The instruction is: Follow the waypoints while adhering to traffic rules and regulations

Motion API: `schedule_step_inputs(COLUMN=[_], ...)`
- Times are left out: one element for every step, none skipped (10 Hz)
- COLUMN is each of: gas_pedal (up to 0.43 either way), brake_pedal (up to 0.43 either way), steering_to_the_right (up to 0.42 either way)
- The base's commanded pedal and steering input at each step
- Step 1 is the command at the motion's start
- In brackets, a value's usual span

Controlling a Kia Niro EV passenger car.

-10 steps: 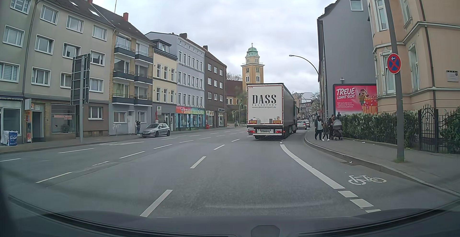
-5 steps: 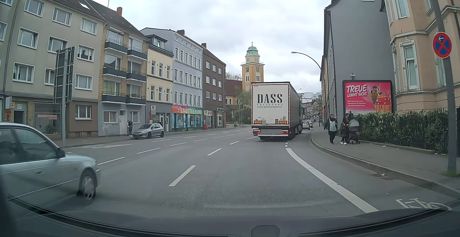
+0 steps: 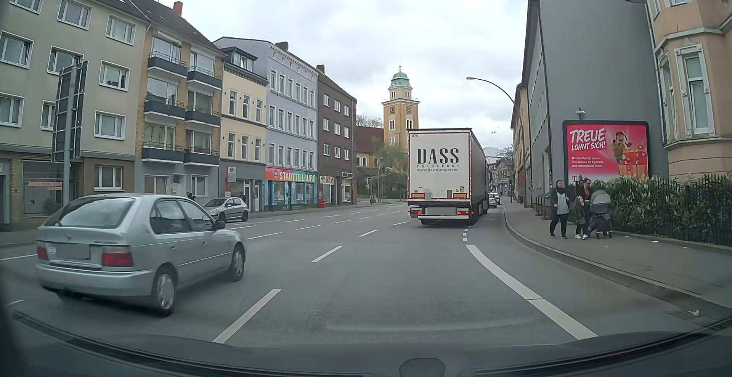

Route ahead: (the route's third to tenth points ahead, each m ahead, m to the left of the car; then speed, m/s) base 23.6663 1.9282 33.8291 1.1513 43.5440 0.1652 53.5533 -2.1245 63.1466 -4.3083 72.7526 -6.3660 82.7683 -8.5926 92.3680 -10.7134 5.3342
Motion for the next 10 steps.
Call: schedule_step_inputs(gas_pedal=[0.15, 0.15, 0.15, 0.15, 0.15, 0.15, 0.15, 0.15, 0.15, 0.15], brake_pedal=[0.006, 0.006, 0.0, 0.0, 0.006, 0.0, 0.0, 0.0, 0.0, 0.0], steering_to_the_right=[0.018, 0.02, 0.02, 0.022, 0.025, 0.03, 0.035, 0.04, 0.045, 0.049])
